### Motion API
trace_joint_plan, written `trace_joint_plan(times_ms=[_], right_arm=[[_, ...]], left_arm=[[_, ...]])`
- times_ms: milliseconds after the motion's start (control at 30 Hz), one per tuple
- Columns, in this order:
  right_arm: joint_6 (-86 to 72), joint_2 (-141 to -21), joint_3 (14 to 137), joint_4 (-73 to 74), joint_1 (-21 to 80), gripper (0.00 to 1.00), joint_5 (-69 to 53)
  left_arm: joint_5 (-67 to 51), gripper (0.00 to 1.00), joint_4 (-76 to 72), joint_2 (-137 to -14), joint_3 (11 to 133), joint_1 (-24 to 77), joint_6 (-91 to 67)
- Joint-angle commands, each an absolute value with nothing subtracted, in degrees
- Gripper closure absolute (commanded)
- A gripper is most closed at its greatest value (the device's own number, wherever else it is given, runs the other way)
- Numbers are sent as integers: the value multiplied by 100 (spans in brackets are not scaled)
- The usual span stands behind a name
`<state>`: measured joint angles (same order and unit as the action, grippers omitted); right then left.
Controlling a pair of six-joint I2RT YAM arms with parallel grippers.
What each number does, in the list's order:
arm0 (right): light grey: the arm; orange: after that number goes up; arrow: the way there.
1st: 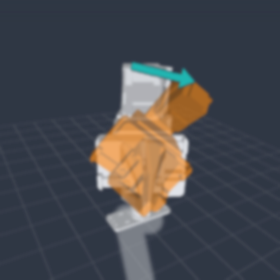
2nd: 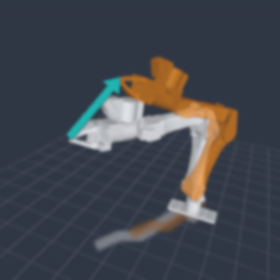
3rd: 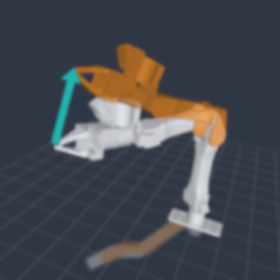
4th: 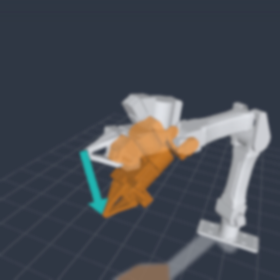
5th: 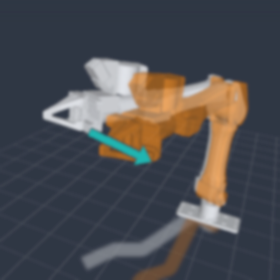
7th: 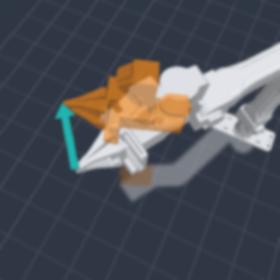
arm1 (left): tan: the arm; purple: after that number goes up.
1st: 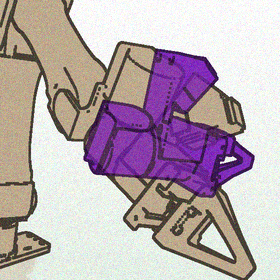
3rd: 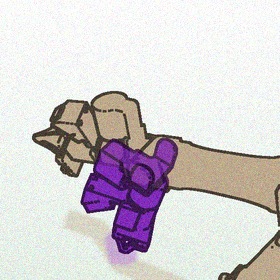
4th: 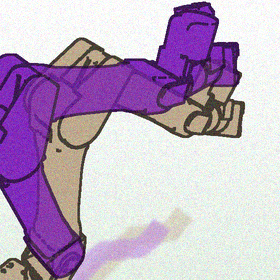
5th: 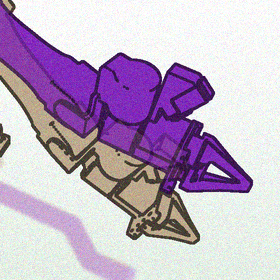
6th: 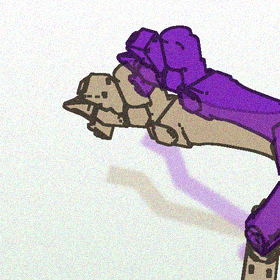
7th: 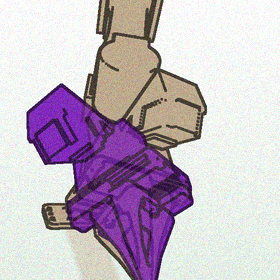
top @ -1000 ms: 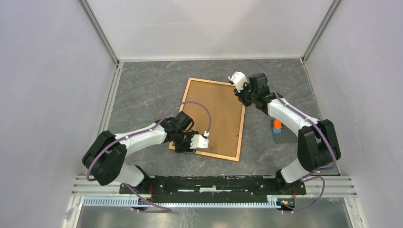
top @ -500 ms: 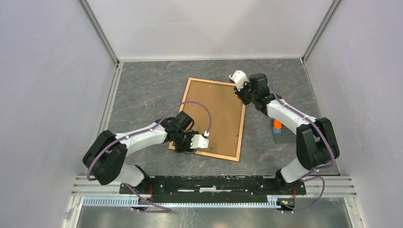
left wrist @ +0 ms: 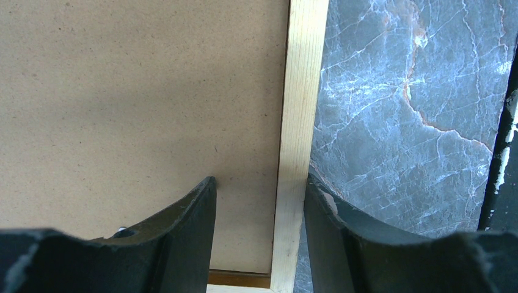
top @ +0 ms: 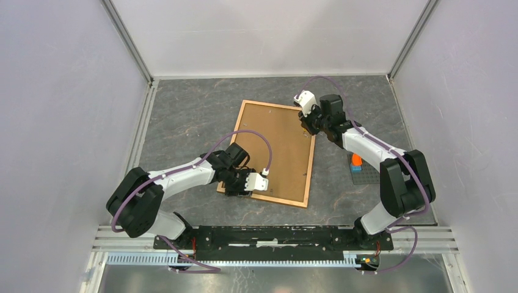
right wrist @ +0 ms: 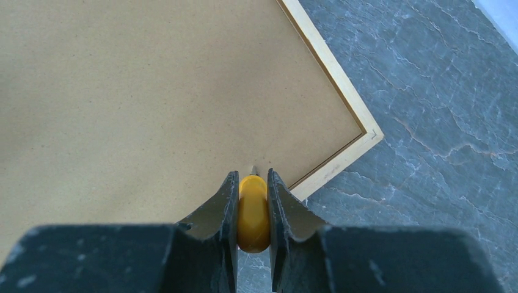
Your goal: Take the photo out of the frame
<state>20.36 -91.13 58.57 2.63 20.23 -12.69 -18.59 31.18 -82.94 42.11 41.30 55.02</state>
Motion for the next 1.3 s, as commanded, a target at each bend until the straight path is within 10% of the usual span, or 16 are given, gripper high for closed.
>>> trace_joint_plan(times_ms=[0, 1267], right_arm=[[1841, -9194, 5921, 359, 2048, 100, -1582], [1894, -9199, 6122, 619, 2047, 100, -1298]], left_arm=[[-1644, 65, 2988, -8844, 3923, 4079, 5723], [-1596, 65, 2927, -8836, 3914, 4083, 5613]])
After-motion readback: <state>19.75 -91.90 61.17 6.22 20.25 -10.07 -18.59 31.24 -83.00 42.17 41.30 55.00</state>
